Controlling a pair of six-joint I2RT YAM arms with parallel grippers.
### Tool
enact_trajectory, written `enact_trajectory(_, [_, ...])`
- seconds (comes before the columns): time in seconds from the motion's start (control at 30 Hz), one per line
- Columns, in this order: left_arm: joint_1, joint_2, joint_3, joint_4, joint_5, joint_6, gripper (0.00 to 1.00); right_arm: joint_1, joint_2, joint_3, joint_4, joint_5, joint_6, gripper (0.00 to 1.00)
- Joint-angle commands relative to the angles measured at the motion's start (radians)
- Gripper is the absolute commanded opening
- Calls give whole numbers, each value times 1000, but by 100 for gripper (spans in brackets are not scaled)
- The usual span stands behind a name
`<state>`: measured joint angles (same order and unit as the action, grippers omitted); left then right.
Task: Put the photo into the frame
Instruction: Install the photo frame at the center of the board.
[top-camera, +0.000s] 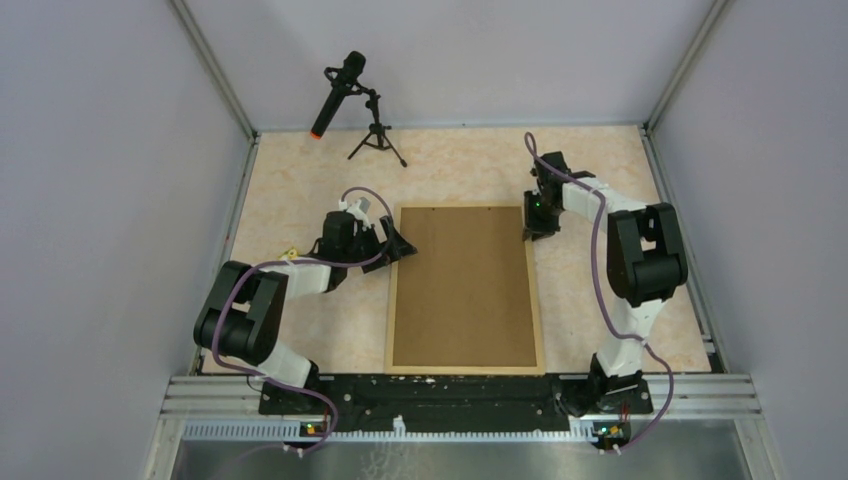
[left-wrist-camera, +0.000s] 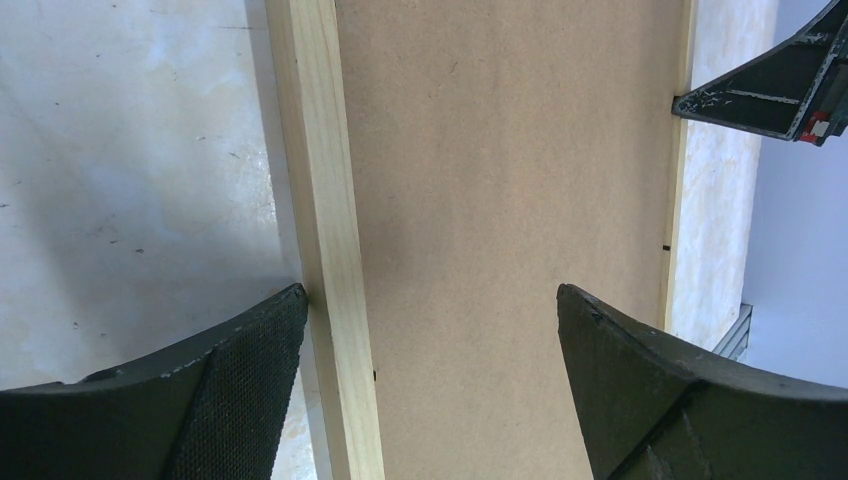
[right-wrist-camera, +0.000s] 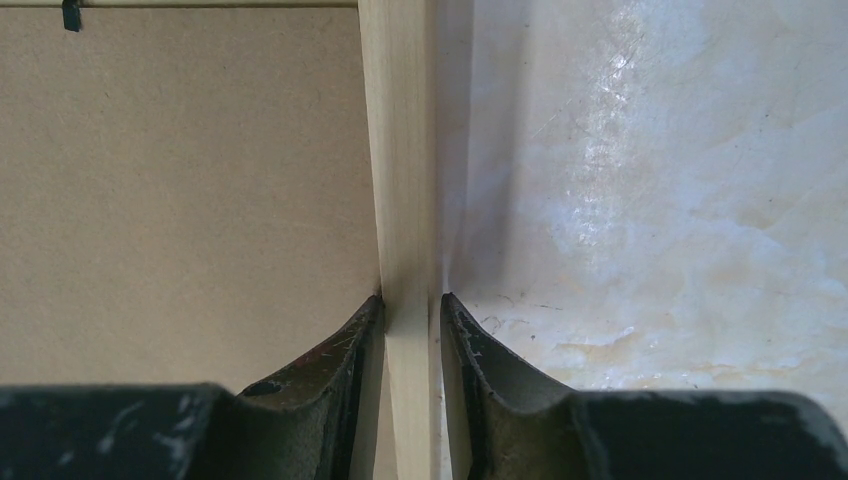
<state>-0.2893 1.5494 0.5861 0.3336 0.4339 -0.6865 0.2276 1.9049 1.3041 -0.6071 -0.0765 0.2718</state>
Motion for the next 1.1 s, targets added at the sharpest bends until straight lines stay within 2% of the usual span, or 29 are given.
enact_trajectory(0.0, [-8,21,-28,-71,31,-6,98,6,9,5,-13,31,-9,27])
enact_trajectory(0.3, [-8,21,-28,-71,32,-7,98,6,-24,72,-61,21,-14,31])
enact_trajectory(1.07, [-8,17,-29,-73,31,-4,98,5,64,94,-56,90,-22,29])
